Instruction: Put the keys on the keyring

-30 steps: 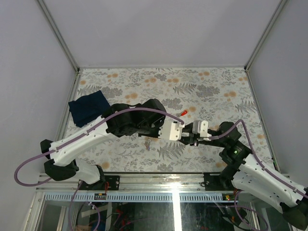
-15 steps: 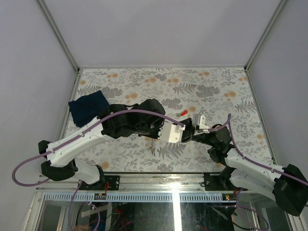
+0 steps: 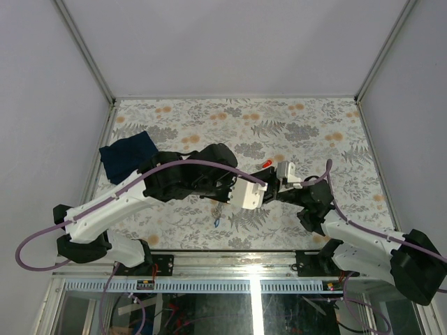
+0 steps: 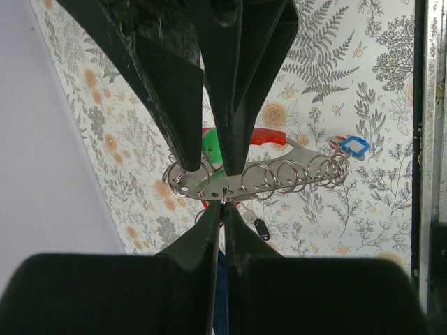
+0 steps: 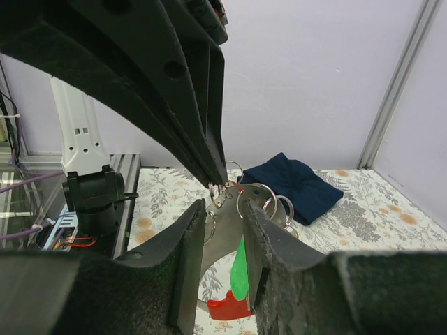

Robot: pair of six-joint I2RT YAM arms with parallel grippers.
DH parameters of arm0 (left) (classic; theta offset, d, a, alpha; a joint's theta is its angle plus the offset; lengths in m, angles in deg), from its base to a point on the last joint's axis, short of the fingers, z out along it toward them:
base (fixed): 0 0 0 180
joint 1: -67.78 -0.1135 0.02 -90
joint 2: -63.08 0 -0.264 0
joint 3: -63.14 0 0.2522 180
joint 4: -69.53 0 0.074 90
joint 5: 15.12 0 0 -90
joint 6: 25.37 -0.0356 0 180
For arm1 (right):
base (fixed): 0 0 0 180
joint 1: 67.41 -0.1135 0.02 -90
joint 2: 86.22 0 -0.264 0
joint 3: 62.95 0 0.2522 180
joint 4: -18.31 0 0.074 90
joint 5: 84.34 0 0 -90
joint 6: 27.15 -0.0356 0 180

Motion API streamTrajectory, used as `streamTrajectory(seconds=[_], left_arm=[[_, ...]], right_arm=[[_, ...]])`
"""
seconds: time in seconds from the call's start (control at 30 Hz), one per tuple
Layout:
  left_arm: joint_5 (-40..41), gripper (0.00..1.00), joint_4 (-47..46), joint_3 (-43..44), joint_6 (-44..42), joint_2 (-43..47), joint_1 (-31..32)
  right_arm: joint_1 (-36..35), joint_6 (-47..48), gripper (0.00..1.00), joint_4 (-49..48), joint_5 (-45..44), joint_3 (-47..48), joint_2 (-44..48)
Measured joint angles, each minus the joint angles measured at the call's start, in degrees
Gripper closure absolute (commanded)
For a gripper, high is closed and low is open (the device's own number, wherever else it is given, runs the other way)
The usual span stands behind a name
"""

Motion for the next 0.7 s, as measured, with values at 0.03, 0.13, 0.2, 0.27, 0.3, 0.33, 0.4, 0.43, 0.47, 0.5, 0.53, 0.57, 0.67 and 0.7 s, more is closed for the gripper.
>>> streamTrajectory(seconds=[0.03, 0.13, 0.2, 0.27, 0.3, 0.33, 0.4, 0.43, 0.47, 0.5, 0.53, 0.57, 0.67, 0.7], left_arm=[[0.0, 1.00, 0.0, 0.0, 0.0, 0.0, 0.1], [-0.1, 1.00, 0.0, 0.0, 0.0, 0.0, 0.3], [0.0, 1.00, 0.0, 0.0, 0.0, 0.0, 0.3], [0.0, 1.00, 0.0, 0.0, 0.0, 0.0, 0.3], [0.0, 1.00, 0.0, 0.0, 0.0, 0.0, 0.3], [0.0, 1.00, 0.0, 0.0, 0.0, 0.0, 0.3], [0.0, 1.00, 0.0, 0.0, 0.0, 0.0, 0.3], [0.0, 1.00, 0.0, 0.0, 0.0, 0.0, 0.4], [0.0, 1.00, 0.0, 0.0, 0.0, 0.0, 0.4], [0.0, 1.00, 0.0, 0.0, 0.0, 0.0, 0.4], [0.0, 1.00, 0.0, 0.0, 0.0, 0.0, 0.4], [0.0, 1.00, 0.0, 0.0, 0.0, 0.0, 0.5], [0.0, 1.00, 0.0, 0.0, 0.0, -0.1, 0.5], [0.0, 1.00, 0.0, 0.0, 0.0, -0.1, 0.6]], right_arm=[[0.0, 0.0, 0.66, -0.1, 0.1, 0.2, -0.3], [-0.1, 0.0, 0.66, -0.3, 0.7, 0.9, -1.8], [-0.1, 0.0, 0.66, -0.4, 0.8, 1.1, -2.6], [-0.2, 0.0, 0.66, -0.5, 1.2, 1.4, -3.4], [-0.2, 0.0, 0.66, -0.7, 1.4, 1.6, -3.7], [-0.2, 0.0, 0.67, -0.8, 1.7, 1.7, -3.9], [-0.2, 0.0, 0.67, -1.1, 1.8, 1.8, -4.1], [-0.2, 0.0, 0.67, -1.1, 2.0, 1.9, -4.1], [-0.2, 0.0, 0.67, -1.2, 2.1, 1.9, -4.2], [-0.3, 0.0, 0.68, -1.3, 2.2, 2.0, -4.3], [-0.3, 0.0, 0.68, -1.3, 2.2, 2.1, -4.3], [-0.4, -0.1, 0.69, -1.3, 2.3, 2.3, -4.4], [-0.7, -0.2, 0.72, -1.3, 2.6, 2.6, -4.6], [-0.8, -0.2, 0.73, -1.3, 2.7, 2.7, -4.7]])
